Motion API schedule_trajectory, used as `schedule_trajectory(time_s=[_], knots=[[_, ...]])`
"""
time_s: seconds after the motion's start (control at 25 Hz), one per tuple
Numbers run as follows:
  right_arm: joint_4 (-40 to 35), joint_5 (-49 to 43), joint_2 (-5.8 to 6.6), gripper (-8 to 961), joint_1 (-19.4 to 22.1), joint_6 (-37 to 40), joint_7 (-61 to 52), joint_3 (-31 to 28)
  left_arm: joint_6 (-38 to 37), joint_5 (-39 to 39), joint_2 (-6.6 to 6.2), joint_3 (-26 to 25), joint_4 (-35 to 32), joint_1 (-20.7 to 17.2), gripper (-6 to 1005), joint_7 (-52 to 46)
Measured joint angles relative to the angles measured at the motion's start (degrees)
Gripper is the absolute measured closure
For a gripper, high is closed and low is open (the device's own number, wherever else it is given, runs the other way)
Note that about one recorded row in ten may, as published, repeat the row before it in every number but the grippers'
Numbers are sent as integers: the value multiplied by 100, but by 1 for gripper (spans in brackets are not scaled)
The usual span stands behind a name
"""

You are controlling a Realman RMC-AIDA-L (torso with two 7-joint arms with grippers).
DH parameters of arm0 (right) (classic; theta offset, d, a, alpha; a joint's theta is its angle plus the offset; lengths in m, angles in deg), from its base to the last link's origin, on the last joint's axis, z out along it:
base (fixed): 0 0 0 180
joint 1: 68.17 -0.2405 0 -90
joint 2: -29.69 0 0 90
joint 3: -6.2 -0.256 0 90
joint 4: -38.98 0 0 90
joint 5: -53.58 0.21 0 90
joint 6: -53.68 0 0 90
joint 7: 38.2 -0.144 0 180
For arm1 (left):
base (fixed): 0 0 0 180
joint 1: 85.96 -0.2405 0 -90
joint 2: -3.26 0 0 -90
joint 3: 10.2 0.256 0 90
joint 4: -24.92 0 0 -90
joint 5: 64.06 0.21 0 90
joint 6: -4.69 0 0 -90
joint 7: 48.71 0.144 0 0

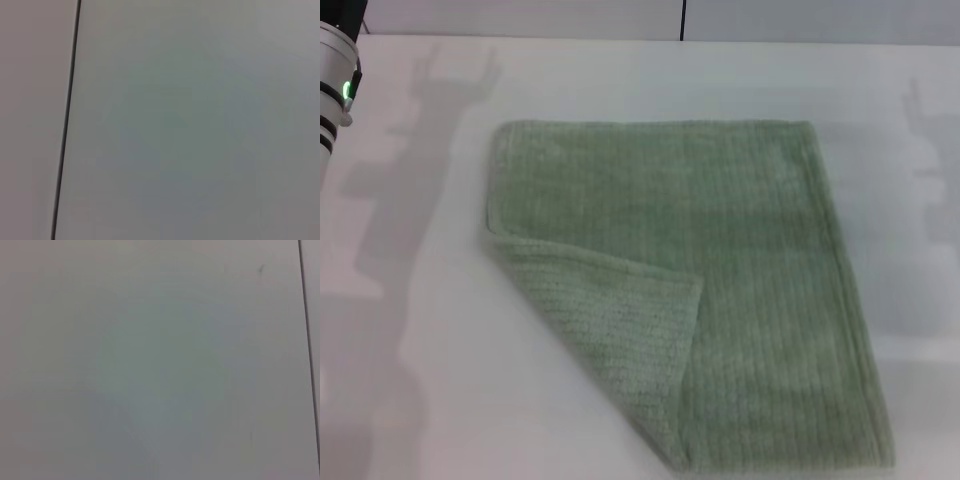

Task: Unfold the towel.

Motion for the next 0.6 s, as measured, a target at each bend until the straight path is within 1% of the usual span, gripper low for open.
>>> schedule_trajectory(time_s=[0.32, 0.6], knots=[[-5, -35, -8, 253, 42, 33, 0, 37, 213, 0, 3, -4, -1, 5, 165, -1], [-34, -41, 6, 252, -7, 53, -156, 6, 226, -13, 31, -12, 81, -36, 165, -16]])
